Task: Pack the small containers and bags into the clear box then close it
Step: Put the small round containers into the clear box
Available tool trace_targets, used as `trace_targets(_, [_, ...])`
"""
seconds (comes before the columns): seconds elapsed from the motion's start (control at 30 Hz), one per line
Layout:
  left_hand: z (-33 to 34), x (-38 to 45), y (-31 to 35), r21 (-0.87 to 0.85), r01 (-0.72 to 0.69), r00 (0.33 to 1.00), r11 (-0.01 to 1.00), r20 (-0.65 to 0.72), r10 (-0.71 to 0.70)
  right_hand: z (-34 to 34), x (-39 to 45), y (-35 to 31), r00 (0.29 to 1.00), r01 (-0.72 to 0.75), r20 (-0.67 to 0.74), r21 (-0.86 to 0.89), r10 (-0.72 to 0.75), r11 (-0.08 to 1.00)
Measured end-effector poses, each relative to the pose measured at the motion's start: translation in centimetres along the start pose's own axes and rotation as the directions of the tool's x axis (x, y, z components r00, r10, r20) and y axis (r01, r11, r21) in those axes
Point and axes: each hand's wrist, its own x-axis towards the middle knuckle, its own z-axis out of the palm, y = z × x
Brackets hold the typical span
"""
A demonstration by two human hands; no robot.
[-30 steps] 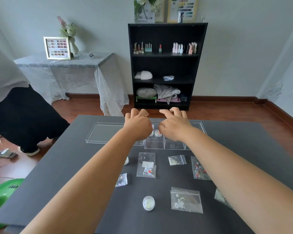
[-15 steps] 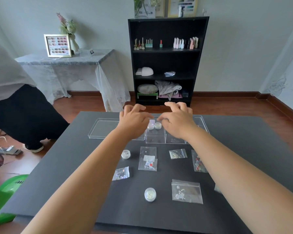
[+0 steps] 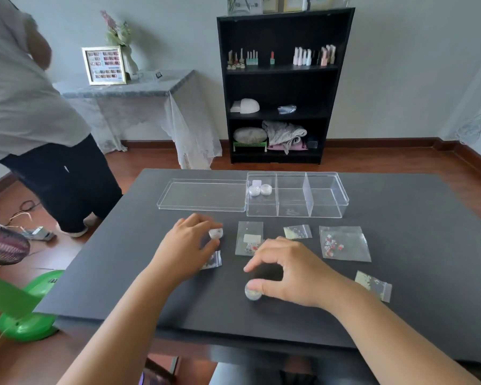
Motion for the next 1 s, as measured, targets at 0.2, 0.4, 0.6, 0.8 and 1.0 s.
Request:
trace_targets(0.2, [1.0, -1.1, -0.6, -0.042, 0.027, 0.996, 0.999, -0.089, -0.03, 1.5, -0.7, -0.1, 1.0, 0.024, 0.02, -0.071, -0.023, 0.997])
trace_targets(0.4, [1.5, -1.1, 0.9, -0.198, 0.039, 0.975, 0.98, -0.207, -0.08, 2.5, -1.0, 0.4, 0.995, 0.065, -0.063, -0.09, -0.07, 0.994])
trace_targets(0.6, [0.7, 3.4, 5.0, -0.25, -0.094, 0.963, 0.964, -0.269, 0.025, -0.5, 1.0, 1.1, 0.964, 0.089, -0.236, -0.144, -0.121, 0.986])
trace_targets(0.8, [0.7, 9.9, 6.7, -0.182, -0.029, 0.991, 0.983, -0.133, 0.004, -8.3, 7.7, 3.4, 0.887, -0.096, -0.459, -0.094, 0.043, 0.991])
trace_targets(1.0, [0.3, 13.2, 7.7, 0.202, -0.049, 0.994, 0.978, 0.106, 0.028, -8.9, 10.2, 5.8, 0.902, -0.217, -0.393, -0.057, 0.178, 0.975])
